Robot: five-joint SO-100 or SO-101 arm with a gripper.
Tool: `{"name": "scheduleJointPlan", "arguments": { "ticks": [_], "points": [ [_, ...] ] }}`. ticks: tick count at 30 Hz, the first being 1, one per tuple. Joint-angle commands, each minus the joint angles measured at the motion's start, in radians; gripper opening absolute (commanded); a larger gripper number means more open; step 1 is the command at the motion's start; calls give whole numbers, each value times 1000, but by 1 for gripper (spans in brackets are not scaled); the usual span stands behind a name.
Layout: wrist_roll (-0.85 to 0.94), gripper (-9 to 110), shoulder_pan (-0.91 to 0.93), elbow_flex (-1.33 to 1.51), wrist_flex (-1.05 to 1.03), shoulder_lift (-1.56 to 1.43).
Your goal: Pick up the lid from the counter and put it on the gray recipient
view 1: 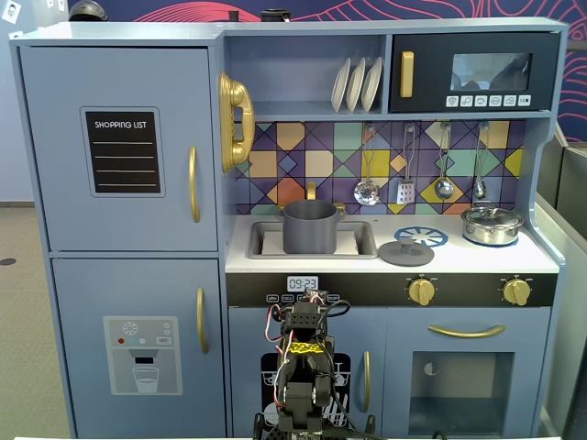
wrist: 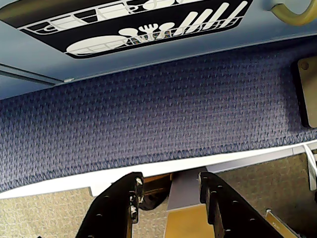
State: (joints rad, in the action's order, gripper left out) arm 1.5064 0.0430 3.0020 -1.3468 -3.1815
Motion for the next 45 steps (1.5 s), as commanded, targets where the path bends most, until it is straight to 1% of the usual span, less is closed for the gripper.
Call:
{"name": "scheduleJointPlan", "arguments": {
  "ticks": [1, 18, 20, 22, 23, 24, 26, 28, 29, 31, 35, 39, 41, 42, 45],
  "points": [
    [5, 6, 18, 0, -183, 3],
    [8, 6, -2, 0, -183, 3],
    [5, 10, -8, 0, -183, 3],
    [-12, 0, -12, 0, -158, 3],
    [-121, 0, -14, -2, -89, 5],
    [-147, 0, 18, -14, -32, 5],
    [-126, 0, 84, -61, 87, 21],
    [-41, 0, 127, -153, 156, 64],
    [-26, 0, 144, -207, 189, 95],
    [-46, 0, 190, -322, 252, 153],
    [34, 0, 307, -499, 388, 230],
    [75, 0, 428, -586, 548, 270],
    [58, 0, 491, -563, 730, 276],
    [29, 1, 520, -532, 857, 276],
    [26, 11, 581, -408, 1224, 285]
  ]
}}
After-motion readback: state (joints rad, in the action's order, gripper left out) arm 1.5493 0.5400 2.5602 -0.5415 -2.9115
